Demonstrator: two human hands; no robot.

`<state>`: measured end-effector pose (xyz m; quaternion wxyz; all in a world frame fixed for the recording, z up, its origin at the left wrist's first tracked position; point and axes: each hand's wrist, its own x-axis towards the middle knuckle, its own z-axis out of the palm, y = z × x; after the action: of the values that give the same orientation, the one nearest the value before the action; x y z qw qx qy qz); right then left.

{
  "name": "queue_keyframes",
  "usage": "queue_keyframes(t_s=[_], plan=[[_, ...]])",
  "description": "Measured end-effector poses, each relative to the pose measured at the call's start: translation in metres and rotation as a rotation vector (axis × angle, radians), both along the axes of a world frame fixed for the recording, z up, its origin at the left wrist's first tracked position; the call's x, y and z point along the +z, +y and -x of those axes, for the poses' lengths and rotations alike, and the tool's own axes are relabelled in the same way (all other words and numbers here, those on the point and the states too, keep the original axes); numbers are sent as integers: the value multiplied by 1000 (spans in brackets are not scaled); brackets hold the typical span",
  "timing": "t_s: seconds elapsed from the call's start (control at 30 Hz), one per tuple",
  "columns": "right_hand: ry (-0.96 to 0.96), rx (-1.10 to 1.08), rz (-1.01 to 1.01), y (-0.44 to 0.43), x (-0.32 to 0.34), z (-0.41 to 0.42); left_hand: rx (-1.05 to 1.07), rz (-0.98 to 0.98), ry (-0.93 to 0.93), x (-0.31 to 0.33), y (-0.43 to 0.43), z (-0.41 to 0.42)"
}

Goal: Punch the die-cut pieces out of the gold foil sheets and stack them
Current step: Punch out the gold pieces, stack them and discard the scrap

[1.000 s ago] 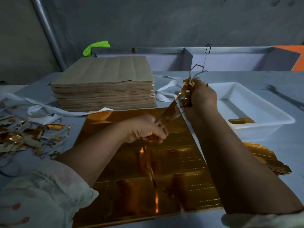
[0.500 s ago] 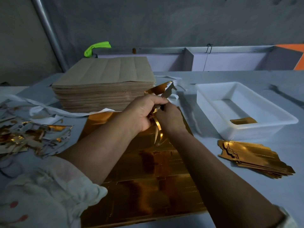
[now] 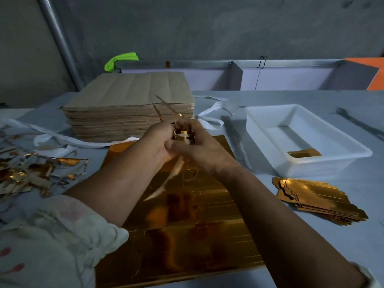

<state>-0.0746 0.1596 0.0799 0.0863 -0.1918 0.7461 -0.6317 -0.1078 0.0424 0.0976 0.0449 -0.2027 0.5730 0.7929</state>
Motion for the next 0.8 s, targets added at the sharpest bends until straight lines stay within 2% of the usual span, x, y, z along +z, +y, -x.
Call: queue_keyframes(t_s=[0.13,0.23,0.37,0.47,0.57,0.7,0.8], plan=[[139,-226,-223,2,-9,12,-150,73,-47,3,6,-10],[-44,-294,-86,4,-15,16,-214,146,-24,1,8,-12],[-5,-501,-182,9,-23,22,-378,258,8,2,4,-10],[-117,-588,-60,17,-25,29,-559,404,6,-3,-5,-15],[-272,-643,195,22,-21,34,-766,476,-41,-17,-9,-23],[-329,-673,317,19,-18,32,-774,349,-107,-38,-5,-31],[-293,-670,300,15,-17,29,-722,18,-139,-47,0,-34]])
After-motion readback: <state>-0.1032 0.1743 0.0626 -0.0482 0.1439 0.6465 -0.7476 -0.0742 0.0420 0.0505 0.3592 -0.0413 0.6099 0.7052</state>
